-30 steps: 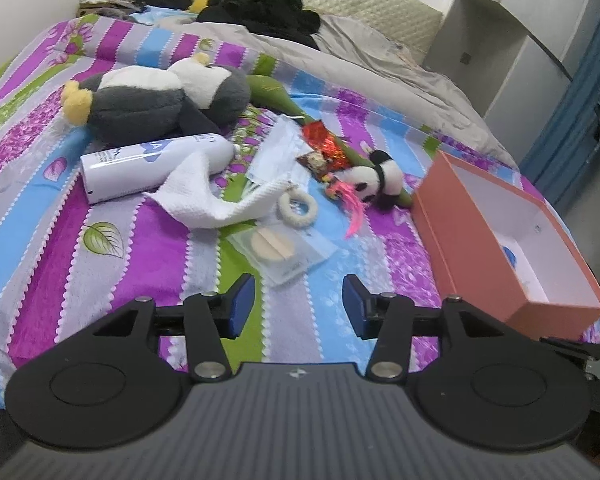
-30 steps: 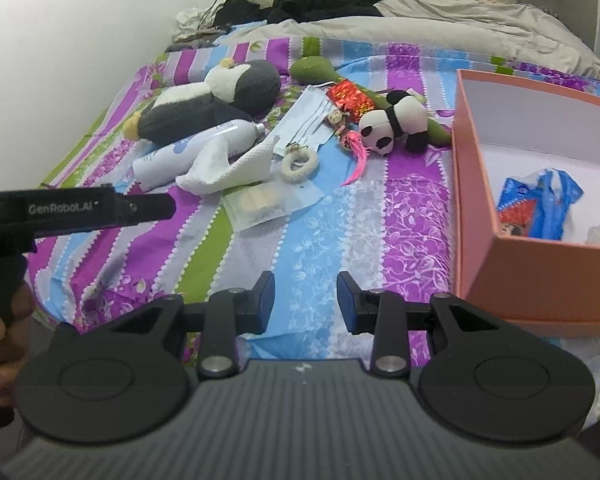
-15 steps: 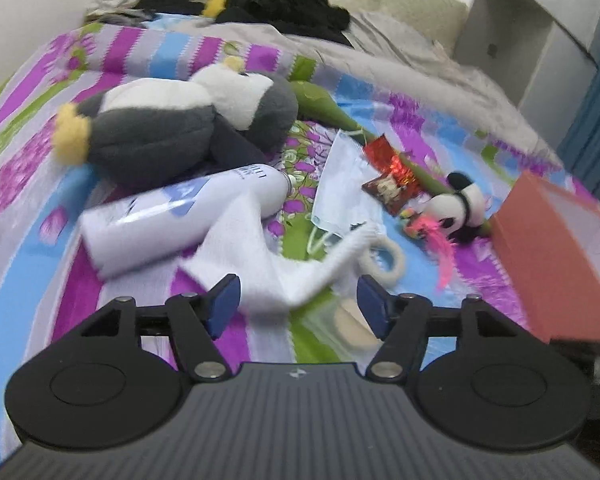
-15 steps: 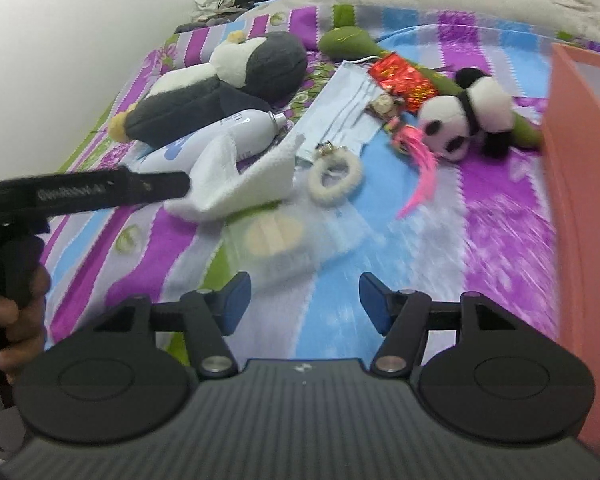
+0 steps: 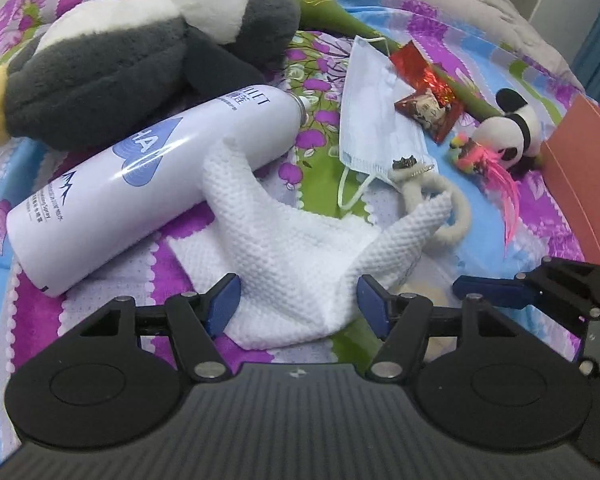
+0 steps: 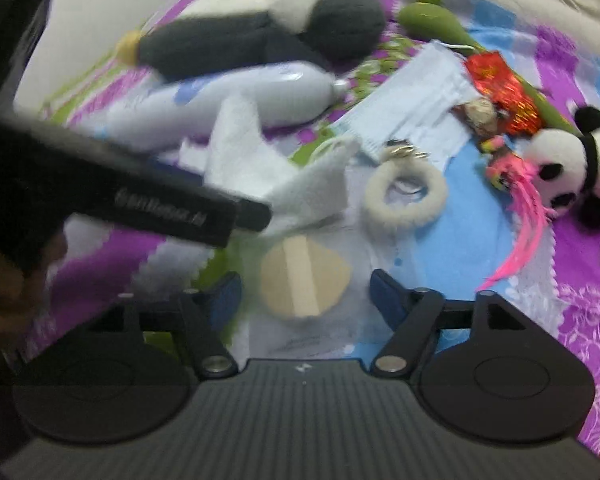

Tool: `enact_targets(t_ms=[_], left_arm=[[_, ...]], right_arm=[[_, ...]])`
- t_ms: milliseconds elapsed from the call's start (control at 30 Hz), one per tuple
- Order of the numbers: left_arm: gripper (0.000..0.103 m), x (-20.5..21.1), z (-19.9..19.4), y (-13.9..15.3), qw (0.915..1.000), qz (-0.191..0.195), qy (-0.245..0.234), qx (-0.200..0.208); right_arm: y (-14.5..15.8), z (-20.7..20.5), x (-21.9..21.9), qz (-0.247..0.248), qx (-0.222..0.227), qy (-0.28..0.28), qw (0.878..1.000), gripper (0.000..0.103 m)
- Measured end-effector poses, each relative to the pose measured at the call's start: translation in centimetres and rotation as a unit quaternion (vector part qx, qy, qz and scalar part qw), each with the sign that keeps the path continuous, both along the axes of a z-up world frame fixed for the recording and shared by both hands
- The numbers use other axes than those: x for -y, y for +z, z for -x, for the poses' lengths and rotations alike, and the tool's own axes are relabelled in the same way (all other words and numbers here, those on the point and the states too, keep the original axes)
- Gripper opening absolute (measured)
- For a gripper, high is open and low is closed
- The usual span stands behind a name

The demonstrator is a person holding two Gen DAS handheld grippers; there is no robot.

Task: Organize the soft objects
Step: 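Grasp the white textured cloth with left tool while right tool grasps the beige pad packet, then lift the white cloth in left tool while right tool carries the beige pad toward the box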

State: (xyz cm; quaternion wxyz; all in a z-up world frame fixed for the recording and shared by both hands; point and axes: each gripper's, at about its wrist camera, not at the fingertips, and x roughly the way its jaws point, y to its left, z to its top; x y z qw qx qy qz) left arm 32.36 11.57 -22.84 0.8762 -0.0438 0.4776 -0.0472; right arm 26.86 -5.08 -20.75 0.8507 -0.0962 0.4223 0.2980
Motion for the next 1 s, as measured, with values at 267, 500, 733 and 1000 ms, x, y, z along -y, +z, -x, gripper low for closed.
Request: enact_targets(t_ms=[267, 500, 733, 1000], left_arm=[[0.038, 1.2, 2.0, -0.9, 0.9971, -0.021, -0.017, 0.071], [0.012, 0.8, 3.2, 1.1, 0.9967, 0.022, 0.017, 0.076], [0.012, 1.2, 6.8, 2.8, 0.9947, 0.046, 0.036, 0.084], [0.012, 2.7, 11.2, 4.9, 0.9923, 0.07, 0.042, 0.093]], right_arm=[[-0.7, 1.5, 0.7, -0.022, 0.049, -0.045, 0.998, 0.063], [0.4, 1.3, 1.6, -0.027, 0.016, -0.085, 0.996, 0.036], [2.0, 3.7, 3.3, -0.018, 0.029, -0.103, 0.994, 0.028], [4.8, 7.6, 5.9, -0.027, 0.043, -0.129, 0.99, 0.028]])
